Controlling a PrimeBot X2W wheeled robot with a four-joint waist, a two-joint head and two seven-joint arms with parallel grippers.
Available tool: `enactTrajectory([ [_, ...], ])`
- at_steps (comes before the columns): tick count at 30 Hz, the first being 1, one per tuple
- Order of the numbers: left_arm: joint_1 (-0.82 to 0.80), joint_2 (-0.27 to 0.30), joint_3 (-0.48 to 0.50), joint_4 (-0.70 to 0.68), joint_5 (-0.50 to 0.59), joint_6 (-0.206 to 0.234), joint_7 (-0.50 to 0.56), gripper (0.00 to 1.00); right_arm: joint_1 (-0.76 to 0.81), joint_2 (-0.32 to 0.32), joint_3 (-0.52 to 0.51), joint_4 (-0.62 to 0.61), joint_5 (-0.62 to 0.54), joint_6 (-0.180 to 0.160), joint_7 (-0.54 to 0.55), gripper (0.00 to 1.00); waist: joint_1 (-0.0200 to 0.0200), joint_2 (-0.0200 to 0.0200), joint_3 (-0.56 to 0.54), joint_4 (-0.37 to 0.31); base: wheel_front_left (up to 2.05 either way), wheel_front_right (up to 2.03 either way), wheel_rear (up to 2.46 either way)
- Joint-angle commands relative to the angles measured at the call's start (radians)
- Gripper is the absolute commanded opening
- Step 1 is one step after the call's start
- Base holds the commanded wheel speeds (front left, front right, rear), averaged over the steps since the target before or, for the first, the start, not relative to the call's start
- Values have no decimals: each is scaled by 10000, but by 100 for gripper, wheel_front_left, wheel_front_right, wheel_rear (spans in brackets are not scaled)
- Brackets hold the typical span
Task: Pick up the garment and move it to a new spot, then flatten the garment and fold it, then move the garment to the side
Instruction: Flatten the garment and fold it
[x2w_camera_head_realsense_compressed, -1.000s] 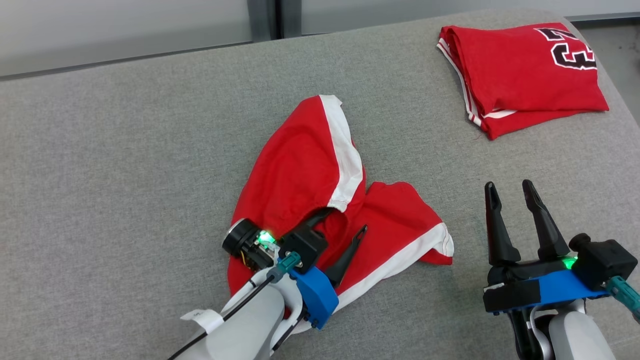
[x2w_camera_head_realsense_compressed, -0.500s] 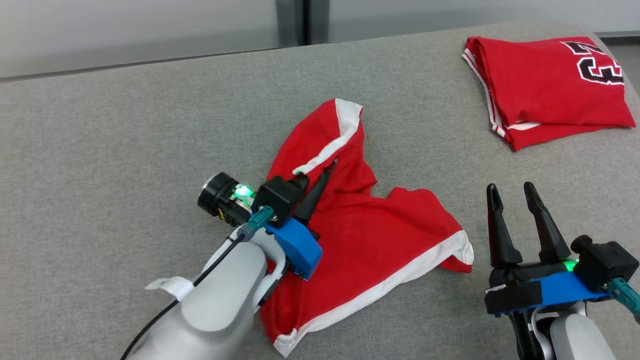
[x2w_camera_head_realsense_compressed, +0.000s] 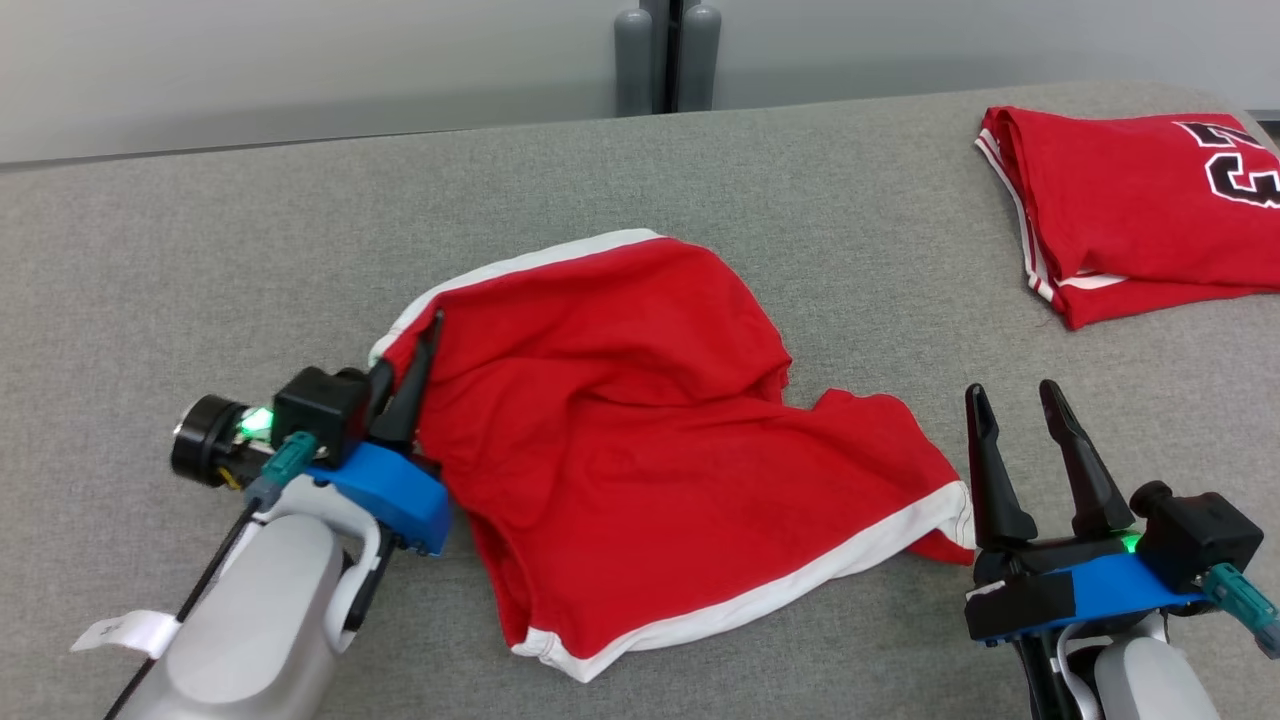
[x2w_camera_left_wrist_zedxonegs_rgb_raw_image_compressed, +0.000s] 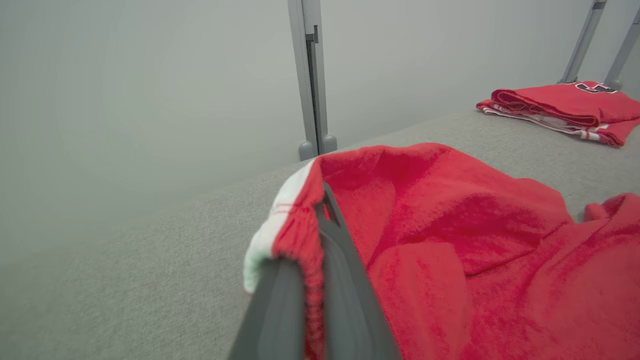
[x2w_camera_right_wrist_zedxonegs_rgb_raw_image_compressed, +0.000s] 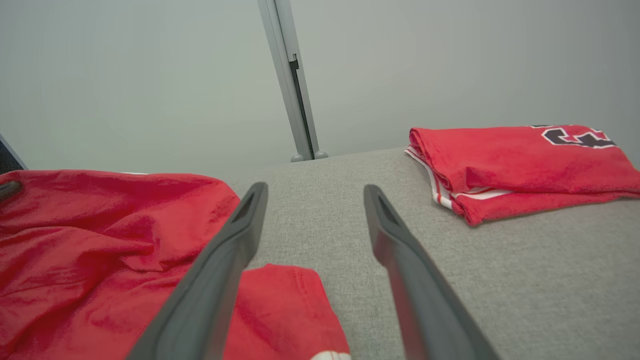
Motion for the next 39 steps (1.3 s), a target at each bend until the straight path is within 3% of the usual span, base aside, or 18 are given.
enactTrajectory([
  [1,238,213,242,-26,-93,90,-42,0,123,-11,-21,45,-31,3,-47,100,0,0,17,-35,0,0,0],
  [8,690,678,1205,-62,-267,321,-41,0,146,-9,-87,220,-84,3,-47,100,0,0,-20,-34,0,0,0],
  [12,750,607,1592,-2,-188,222,-41,0,124,-11,-56,331,-150,3,-47,100,0,0,-95,-5,0,0,0],
  [13,787,555,1629,55,-127,224,-41,21,115,-11,-30,355,-177,3,-47,100,0,0,-122,0,0,0,0],
  [15,842,498,1691,248,-54,210,-41,93,110,-11,9,416,-195,3,-47,100,0,0,-170,1,0,0,0],
  [16,843,450,1723,331,-42,193,-43,100,121,-11,28,436,-189,3,-47,100,0,0,-190,10,0,0,0],
  [27,1917,-306,2351,-25,138,220,-41,100,270,-11,-83,561,-66,3,-47,100,0,0,-450,364,0,0,0],
  [39,3573,-1066,2851,-710,653,-133,-43,100,448,-12,-212,630,-91,3,-45,100,0,0,-929,1063,0,0,0],
])
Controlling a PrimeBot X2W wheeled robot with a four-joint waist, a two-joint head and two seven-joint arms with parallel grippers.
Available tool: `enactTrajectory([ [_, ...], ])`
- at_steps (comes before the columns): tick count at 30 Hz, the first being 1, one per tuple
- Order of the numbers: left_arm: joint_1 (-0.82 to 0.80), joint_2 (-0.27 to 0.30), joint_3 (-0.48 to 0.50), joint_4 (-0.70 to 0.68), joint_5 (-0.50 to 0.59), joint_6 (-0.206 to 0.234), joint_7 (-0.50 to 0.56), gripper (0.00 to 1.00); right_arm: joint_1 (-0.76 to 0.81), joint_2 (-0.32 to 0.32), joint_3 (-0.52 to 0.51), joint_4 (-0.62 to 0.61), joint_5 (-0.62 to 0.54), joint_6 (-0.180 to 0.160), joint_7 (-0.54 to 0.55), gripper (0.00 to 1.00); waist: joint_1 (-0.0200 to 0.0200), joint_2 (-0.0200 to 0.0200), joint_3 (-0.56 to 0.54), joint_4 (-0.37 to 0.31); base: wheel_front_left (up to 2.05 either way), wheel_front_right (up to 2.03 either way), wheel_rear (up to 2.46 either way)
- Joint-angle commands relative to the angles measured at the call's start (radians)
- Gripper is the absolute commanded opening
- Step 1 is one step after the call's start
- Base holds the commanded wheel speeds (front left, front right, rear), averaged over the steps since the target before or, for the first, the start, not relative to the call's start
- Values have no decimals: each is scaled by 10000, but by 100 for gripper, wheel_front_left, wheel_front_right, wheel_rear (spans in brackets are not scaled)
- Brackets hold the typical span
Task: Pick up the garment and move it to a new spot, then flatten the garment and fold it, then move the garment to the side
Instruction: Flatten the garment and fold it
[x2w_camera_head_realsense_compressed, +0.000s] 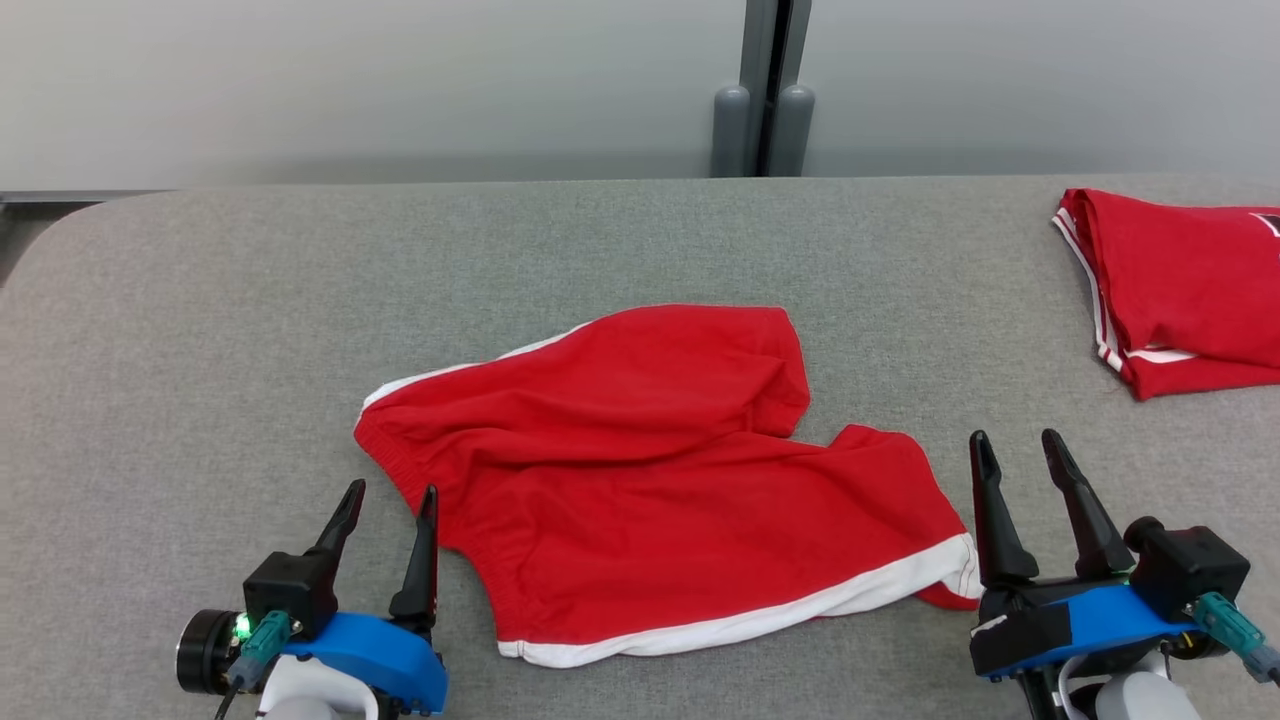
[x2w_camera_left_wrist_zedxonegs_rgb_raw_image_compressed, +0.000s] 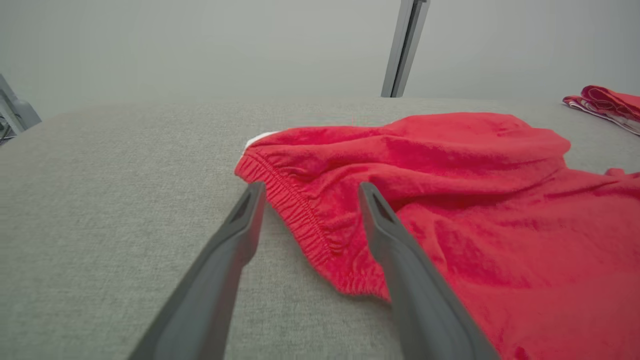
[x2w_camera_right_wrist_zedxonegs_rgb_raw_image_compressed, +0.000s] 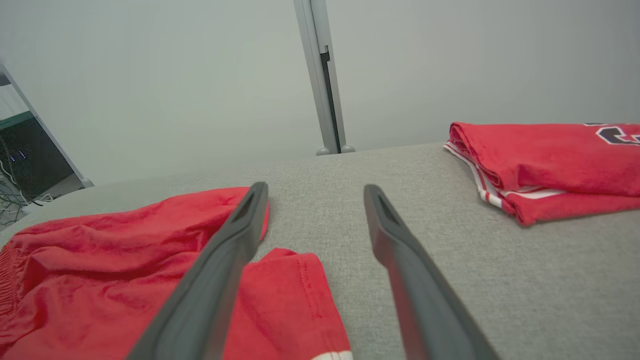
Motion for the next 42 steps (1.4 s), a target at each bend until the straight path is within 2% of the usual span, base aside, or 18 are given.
enactTrajectory([
  [1,76,-29,84,-100,112,-37,-44,100,77,-14,-3,27,41,4,-43,100,1,0,-38,40,0,0,0],
  [10,571,-130,1174,-1753,722,81,-42,100,271,-14,-148,-121,-119,3,-45,100,1,0,-366,192,0,0,0],
  [20,1132,-246,2099,-3028,1175,169,-44,100,686,-13,-287,-337,-535,3,-44,100,1,0,-848,-77,0,0,0],
  [30,1476,-271,2116,-2881,1271,254,-27,100,1277,-13,-219,-916,-864,3,375,100,1,0,-1043,-331,0,0,0],
  [42,1643,-303,1843,-2847,1194,273,177,100,1502,-13,-98,-1000,-888,3,760,100,1,0,-1067,-258,0,0,0],
])
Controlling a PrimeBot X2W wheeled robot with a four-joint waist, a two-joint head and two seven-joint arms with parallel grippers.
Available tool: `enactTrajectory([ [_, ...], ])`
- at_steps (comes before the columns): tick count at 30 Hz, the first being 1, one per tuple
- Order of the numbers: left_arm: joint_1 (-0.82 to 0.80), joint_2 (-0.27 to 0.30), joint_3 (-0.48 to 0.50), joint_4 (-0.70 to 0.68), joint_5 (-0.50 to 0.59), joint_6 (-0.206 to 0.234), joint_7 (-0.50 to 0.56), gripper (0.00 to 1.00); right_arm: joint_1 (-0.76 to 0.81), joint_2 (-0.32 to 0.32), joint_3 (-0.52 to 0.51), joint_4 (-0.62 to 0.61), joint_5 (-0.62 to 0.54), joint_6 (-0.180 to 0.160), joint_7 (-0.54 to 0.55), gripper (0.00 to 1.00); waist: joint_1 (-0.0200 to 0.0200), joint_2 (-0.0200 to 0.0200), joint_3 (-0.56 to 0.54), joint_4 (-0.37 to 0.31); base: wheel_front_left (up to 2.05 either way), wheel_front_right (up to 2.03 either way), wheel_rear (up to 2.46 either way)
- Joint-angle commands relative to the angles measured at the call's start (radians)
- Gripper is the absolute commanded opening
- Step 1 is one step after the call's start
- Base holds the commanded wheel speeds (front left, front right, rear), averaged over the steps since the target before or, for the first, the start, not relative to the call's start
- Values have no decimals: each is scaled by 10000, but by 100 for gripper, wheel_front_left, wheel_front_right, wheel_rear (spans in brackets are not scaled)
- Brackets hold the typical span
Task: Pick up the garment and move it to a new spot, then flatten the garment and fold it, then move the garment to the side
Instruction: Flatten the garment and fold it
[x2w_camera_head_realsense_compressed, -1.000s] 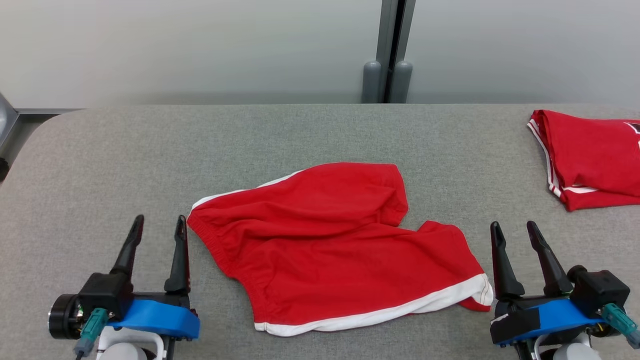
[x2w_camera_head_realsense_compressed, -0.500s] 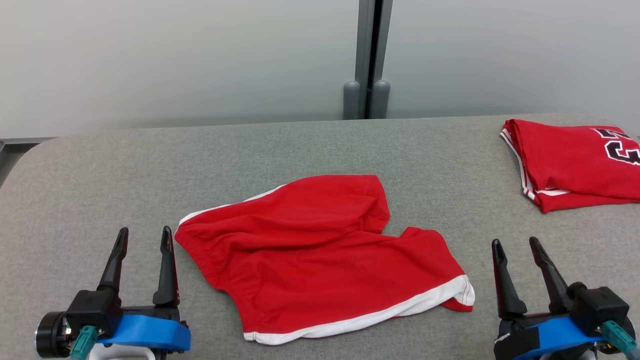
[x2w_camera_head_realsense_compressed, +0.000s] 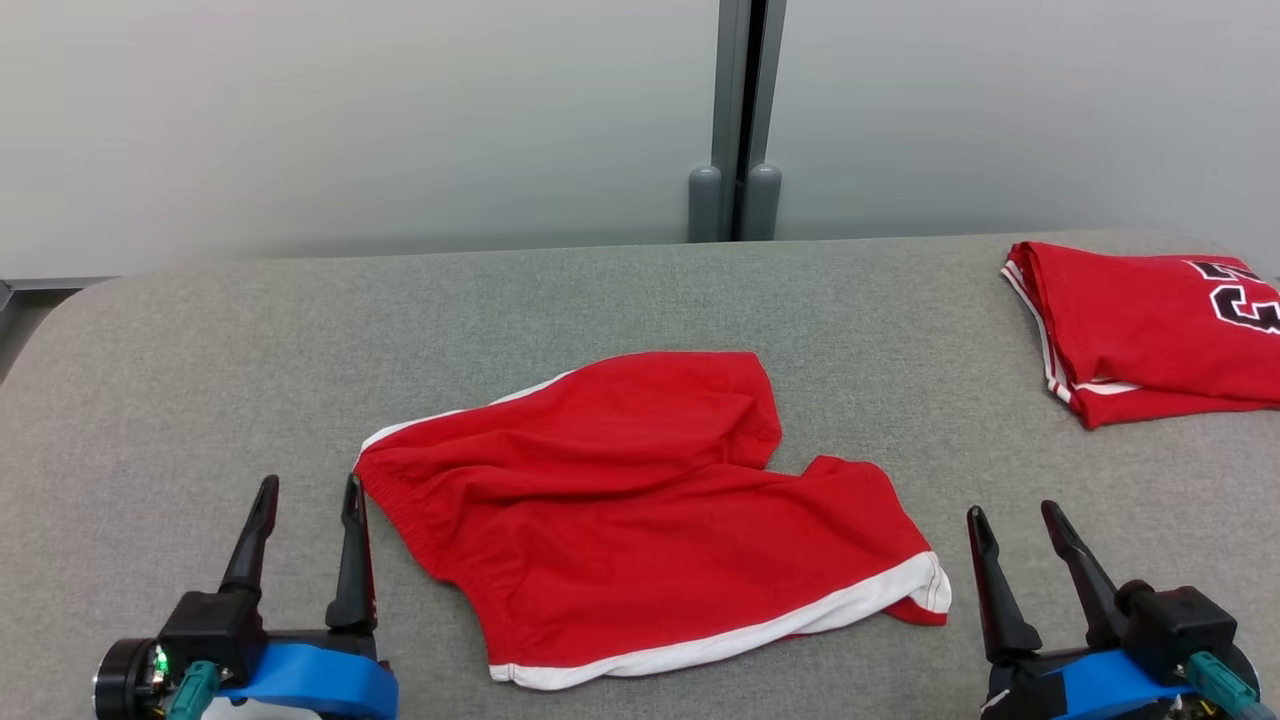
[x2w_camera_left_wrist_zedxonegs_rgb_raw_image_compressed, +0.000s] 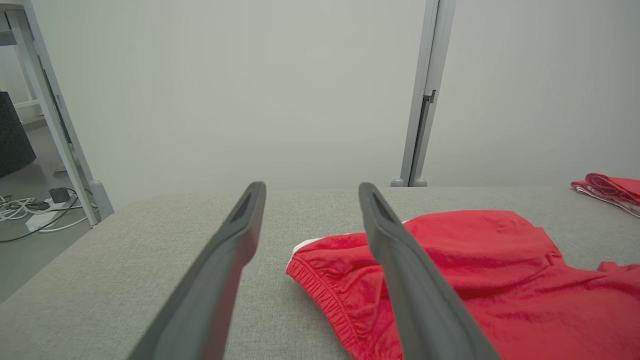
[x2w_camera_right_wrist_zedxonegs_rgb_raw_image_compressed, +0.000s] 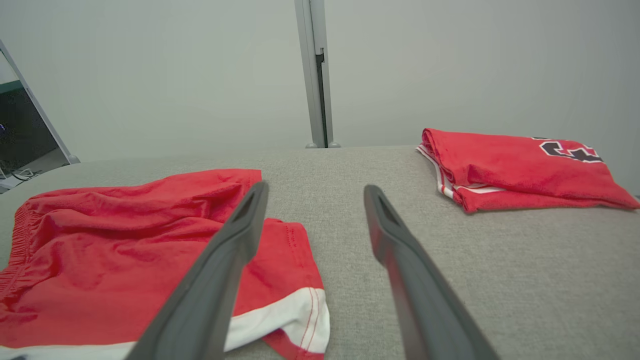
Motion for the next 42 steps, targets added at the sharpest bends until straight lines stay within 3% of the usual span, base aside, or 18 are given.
enactTrajectory([
  [1,91,-27,-155,92,-11,-79,40,100,76,-11,-22,79,-48,3,74,100,1,0,0,16,0,0,0],
  [17,120,-311,-2408,1674,32,-893,495,100,-677,-97,-287,2236,-97,3,-199,100,1,0,347,133,0,0,0],
  [32,139,-95,-3160,2784,-329,-984,446,100,-1522,-218,118,3602,123,3,-605,100,1,0,874,164,0,0,0],
  [42,-293,-308,-3667,3063,-464,-1008,138,100,-2068,-331,570,4435,493,3,-736,100,1,0,1110,243,0,0,0],
])
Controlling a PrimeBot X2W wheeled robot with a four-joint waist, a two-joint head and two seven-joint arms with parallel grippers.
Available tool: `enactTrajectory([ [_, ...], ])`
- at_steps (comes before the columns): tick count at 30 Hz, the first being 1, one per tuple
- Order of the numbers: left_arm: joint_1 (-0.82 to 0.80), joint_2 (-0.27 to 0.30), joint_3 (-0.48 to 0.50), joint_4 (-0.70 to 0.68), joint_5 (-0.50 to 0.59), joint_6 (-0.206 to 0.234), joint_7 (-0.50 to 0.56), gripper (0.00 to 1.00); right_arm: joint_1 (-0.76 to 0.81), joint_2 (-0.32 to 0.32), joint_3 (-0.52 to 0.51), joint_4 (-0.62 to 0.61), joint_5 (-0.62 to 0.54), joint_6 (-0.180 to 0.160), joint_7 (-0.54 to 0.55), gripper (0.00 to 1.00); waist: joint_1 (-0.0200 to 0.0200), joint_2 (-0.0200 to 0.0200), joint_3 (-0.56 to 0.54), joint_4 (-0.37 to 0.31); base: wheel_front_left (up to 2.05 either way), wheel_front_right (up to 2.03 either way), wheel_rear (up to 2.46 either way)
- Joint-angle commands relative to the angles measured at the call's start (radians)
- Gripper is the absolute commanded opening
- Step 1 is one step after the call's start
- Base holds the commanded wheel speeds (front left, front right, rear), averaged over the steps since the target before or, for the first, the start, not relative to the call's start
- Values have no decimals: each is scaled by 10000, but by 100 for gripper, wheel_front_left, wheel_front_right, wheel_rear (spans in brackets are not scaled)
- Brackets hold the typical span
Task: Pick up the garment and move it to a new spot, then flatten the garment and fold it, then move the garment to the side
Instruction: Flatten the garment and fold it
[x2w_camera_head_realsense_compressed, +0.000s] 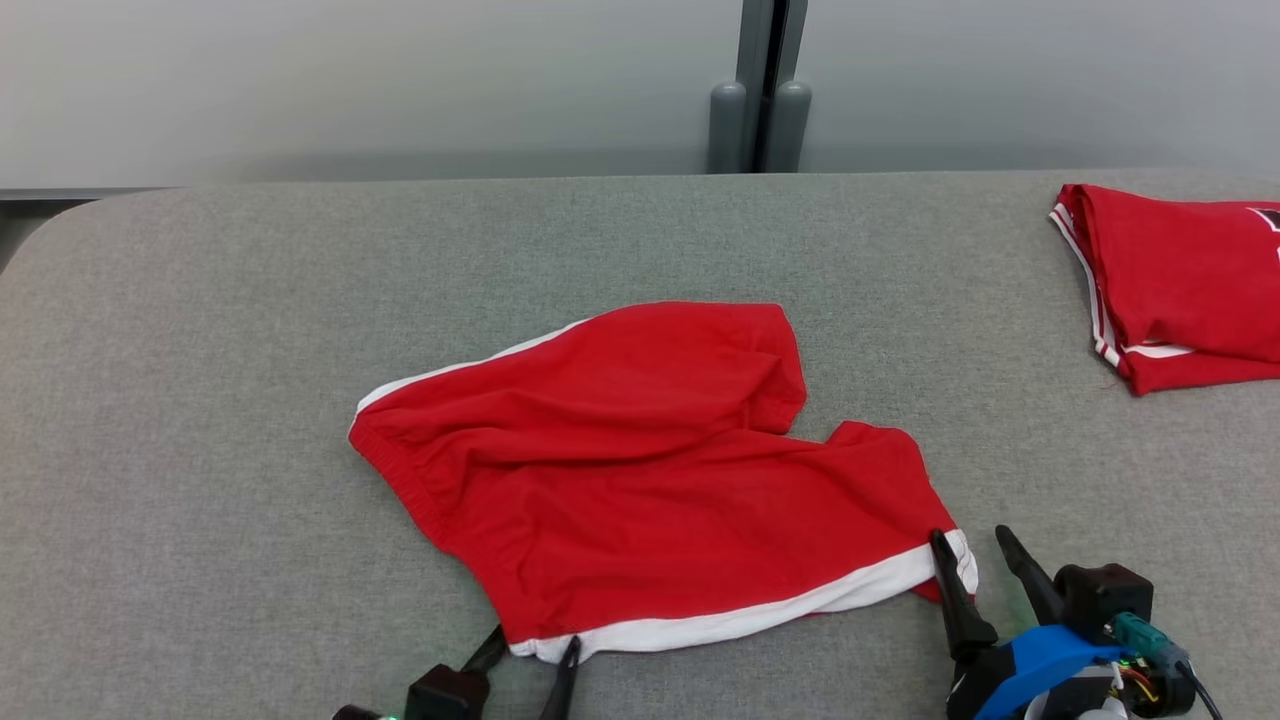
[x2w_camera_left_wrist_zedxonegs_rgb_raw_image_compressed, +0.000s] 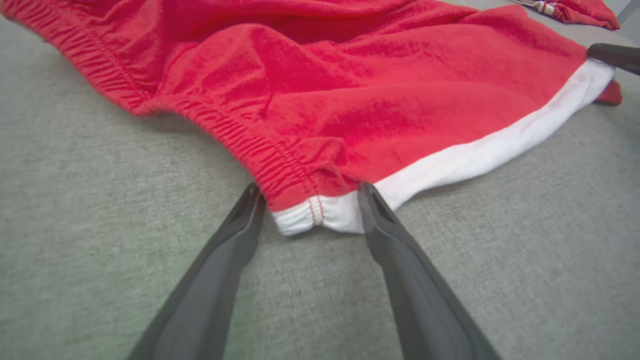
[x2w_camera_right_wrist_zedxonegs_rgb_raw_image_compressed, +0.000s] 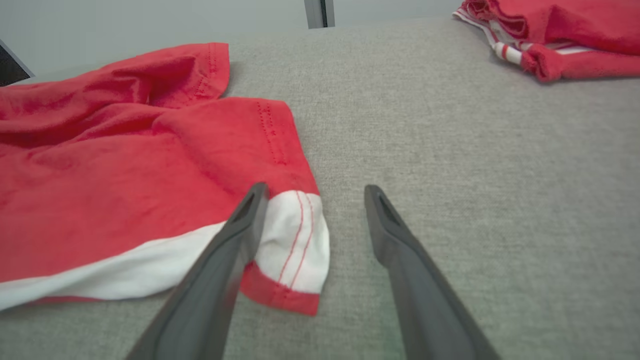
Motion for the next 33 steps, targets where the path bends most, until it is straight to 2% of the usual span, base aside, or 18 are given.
enactTrajectory([
  [1,-227,-4,-107,17,-16,-82,-36,100,-177,-67,50,60,95,3,-51,100,0,0,6,6,0,0,0],
  [12,-785,-178,-1016,404,-186,-87,-201,100,-520,42,760,1107,628,3,-72,100,0,0,5,86,0,0,0],
  [13,-844,-187,-1041,405,-222,-66,-211,100,-511,65,833,1207,693,4,-58,69,0,0,9,87,0,0,0],
  [14,-869,-189,-1071,431,-274,-63,-221,69,-536,84,880,1241,773,4,-55,48,0,0,10,87,0,0,0],
  [15,-900,-187,-1142,446,-316,-63,-247,38,-568,82,920,1258,825,4,-56,18,0,0,12,88,0,0,0],
  [16,-969,-184,-1184,422,-372,-62,-276,5,-602,61,959,1195,876,4,-56,0,0,0,13,90,0,0,0],
  [17,-1025,-176,-1206,412,-417,-62,-292,0,-627,49,964,1109,922,4,-59,0,0,0,9,85,0,0,0],
  [25,-1067,-29,-1096,-73,-535,-63,-357,0,-235,-86,910,181,928,3,-72,0,0,0,-132,19,0,0,0],
  [33,-912,273,-860,-1229,-332,10,-359,0,64,-176,864,-1078,781,3,-73,0,0,0,-235,-87,0,0,0],
])
